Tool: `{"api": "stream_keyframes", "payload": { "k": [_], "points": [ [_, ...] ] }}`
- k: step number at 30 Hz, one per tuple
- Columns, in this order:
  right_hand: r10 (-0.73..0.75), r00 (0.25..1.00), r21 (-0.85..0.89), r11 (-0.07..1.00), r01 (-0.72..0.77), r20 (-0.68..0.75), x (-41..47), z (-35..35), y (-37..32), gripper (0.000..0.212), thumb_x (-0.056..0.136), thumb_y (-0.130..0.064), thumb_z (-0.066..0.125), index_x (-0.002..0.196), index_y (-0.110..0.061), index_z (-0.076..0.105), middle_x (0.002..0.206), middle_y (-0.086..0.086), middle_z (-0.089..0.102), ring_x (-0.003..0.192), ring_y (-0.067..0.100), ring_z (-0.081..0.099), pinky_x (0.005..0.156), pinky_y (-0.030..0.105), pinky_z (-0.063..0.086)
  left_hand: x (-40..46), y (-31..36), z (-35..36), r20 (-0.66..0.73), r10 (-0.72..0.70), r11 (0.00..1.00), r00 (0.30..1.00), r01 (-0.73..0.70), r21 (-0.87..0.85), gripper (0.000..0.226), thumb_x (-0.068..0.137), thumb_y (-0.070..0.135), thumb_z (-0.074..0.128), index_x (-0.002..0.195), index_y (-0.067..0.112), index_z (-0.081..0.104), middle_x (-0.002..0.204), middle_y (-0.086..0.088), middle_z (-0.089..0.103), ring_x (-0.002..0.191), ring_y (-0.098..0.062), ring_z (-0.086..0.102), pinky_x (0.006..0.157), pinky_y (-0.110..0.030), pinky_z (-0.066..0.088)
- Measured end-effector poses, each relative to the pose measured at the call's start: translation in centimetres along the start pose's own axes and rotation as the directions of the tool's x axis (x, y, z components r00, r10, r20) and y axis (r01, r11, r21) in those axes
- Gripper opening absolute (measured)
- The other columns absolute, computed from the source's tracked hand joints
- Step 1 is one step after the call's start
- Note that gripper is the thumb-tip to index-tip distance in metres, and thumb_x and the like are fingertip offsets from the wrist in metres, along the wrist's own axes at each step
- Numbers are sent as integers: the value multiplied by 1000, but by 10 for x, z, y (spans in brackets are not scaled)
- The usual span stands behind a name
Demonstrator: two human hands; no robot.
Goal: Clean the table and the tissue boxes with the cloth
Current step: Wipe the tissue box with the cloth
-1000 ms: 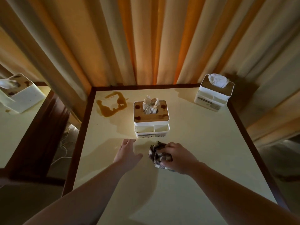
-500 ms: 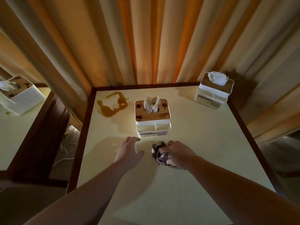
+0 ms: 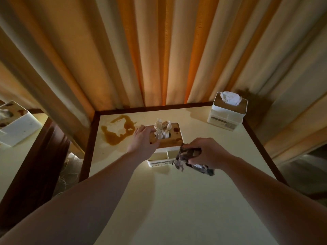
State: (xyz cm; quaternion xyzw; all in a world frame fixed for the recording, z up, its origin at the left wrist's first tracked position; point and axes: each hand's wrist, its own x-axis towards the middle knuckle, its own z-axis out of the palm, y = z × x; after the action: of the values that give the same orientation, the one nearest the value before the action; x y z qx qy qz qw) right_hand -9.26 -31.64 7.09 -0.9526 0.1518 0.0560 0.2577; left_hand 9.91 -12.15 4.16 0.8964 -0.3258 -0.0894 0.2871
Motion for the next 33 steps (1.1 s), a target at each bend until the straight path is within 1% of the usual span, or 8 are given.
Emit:
{"api": "stream_keyframes", "payload": {
  "k": [4,8,11,15,18,24,29,33],
  "points": [
    [5,994,49,999,1,-108,17,-18,-1,59,78,-31,88,134,-32,70,112,-6,69,99,13,62,92,29,51,29,13,6,-12,66,995,998,-65,70,45,91,39,73,132,27,59,137,4,53,129,-19,46,103,-36,47],
    [-9,979,42,999,18,-204,37,-21,-1,56,77,-29,86,131,-31,72,107,-2,72,96,16,64,92,39,54,56,22,15,150,72,982,986,-97,165,71,92,26,71,154,35,38,162,0,35,149,-28,31,120,-48,35],
    [33,975,28,999,-27,-218,52,-18,-3,53,79,-33,83,131,-32,71,103,-2,70,95,17,62,90,39,54,70,27,20,246,81,968,966,-135,210,80,94,13,66,159,40,28,165,0,30,152,-30,25,124,-54,23],
    [55,967,49,998,-44,-249,64,-16,-6,50,78,-33,80,127,-37,72,97,-4,66,92,16,61,84,34,53,78,29,21,211,112,960,971,-161,231,56,92,13,67,143,35,55,133,0,56,124,-27,46,107,-45,42],
    [72,968,51,997,-61,-239,68,-19,-6,36,80,-30,77,116,-35,76,93,-4,66,88,15,60,78,33,53,78,24,18,134,112,964,985,-140,224,32,92,12,66,118,29,69,107,4,55,106,-20,50,91,-37,49],
    [-11,976,-2,1000,11,-217,93,-30,-16,7,87,-29,69,92,-25,72,78,-4,62,75,14,58,65,33,48,71,13,13,119,17,981,993,-39,189,15,93,18,70,100,27,62,104,3,59,92,-17,55,81,-34,57],
    [-29,997,-70,997,24,-70,124,-22,-29,12,83,-29,74,94,-30,72,85,-8,62,83,16,62,66,33,47,75,14,11,108,-48,982,993,27,186,22,96,8,63,104,28,67,98,1,64,87,-20,61,76,-36,60],
    [2,999,-64,998,0,41,126,-14,-32,17,80,-29,79,97,-33,76,82,-12,64,80,10,61,64,29,42,75,15,11,99,-26,972,995,2,237,27,95,6,58,108,26,70,101,0,64,89,-22,59,70,-33,53]
  ]
}}
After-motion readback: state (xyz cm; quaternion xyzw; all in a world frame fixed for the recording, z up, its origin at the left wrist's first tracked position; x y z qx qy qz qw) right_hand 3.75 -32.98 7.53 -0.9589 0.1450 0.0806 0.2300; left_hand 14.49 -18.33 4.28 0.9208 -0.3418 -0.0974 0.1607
